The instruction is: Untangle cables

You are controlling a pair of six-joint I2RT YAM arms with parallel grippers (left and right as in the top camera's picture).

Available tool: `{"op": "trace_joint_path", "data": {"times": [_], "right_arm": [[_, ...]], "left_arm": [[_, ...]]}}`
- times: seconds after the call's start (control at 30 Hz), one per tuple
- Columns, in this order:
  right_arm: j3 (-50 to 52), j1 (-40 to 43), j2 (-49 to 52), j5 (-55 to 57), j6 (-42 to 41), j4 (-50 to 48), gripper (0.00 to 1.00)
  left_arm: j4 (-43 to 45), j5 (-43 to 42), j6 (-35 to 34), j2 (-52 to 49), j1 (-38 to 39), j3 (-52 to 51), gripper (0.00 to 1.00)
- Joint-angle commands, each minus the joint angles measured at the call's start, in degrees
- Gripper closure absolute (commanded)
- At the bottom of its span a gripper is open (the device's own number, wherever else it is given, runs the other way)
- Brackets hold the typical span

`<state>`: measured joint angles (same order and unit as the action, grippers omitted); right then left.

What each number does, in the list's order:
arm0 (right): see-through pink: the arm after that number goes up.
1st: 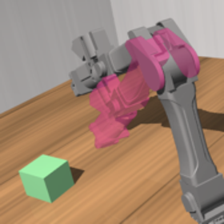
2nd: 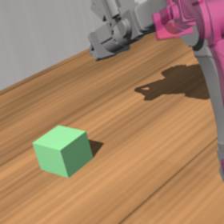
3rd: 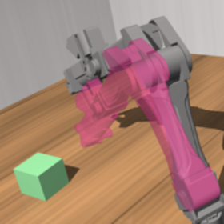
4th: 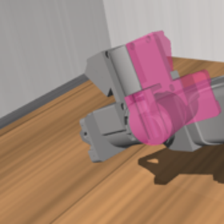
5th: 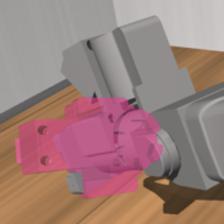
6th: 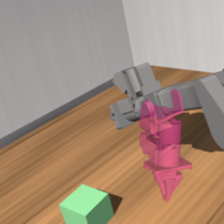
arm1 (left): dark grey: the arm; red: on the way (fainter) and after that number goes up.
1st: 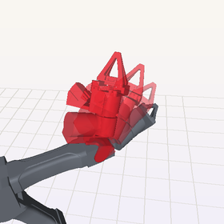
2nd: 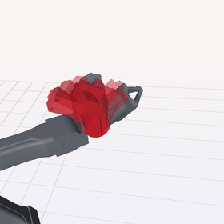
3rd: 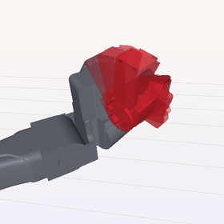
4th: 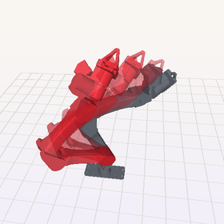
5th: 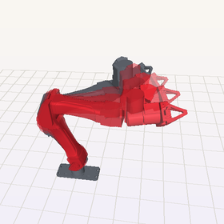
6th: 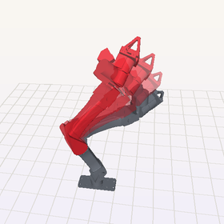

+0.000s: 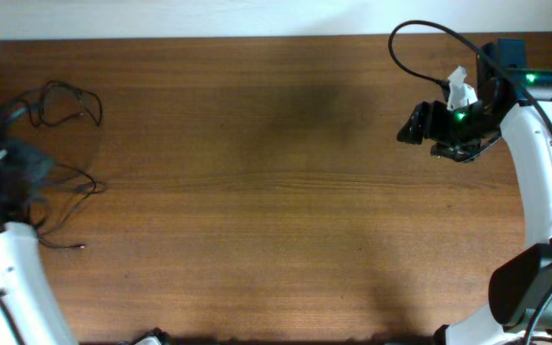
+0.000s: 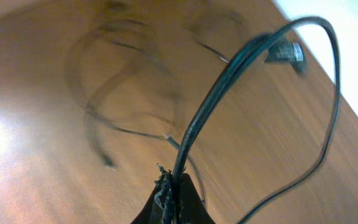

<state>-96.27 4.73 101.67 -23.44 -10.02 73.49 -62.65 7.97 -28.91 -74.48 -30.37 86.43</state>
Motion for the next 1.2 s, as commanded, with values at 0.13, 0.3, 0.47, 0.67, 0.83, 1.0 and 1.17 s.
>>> {"op": "trace_joint_path", "data": {"times": [0.13,0.3,0.47,0.67,0.83,1.0,1.17], "right_arm": [[0.2,-0.3,-0.1,0.1,0.8,0.5,0.24],[0.3,-0.3,-0.1,0.1,0.8,0.7,0.24],[0.3,-0.3,-0.1,0.1,0.8,0.6,0.24],[0.2,-0.6,-1.0,-2.1,1.8,0.7,0.25],[-1.6,-6.2,-11.5,-2.3,5.6,1.6,0.15],[-1.6,-6.7,-18.3,-1.4,5.6,2.6,0.07],[-1.6,-6.6,-18.9,-1.5,5.6,2.8,0.04]], "left_arm": [[7.4,14.4,-14.0,-15.5,-12.7,-3.2,1.00],[7.8,13.7,-11.3,-25.3,-12.9,-3.1,0.01],[8.0,6.7,-7.3,-17.6,-12.9,-0.2,0.01],[9.9,-12.5,5.7,-1.9,-8.1,1.4,0.01],[11.5,-15.7,14.8,2.8,18.0,1.4,0.01],[11.1,-15.7,23.5,0.4,36.9,1.4,0.01],[10.7,-15.7,23.4,-5.3,41.1,1.4,0.01]]}}
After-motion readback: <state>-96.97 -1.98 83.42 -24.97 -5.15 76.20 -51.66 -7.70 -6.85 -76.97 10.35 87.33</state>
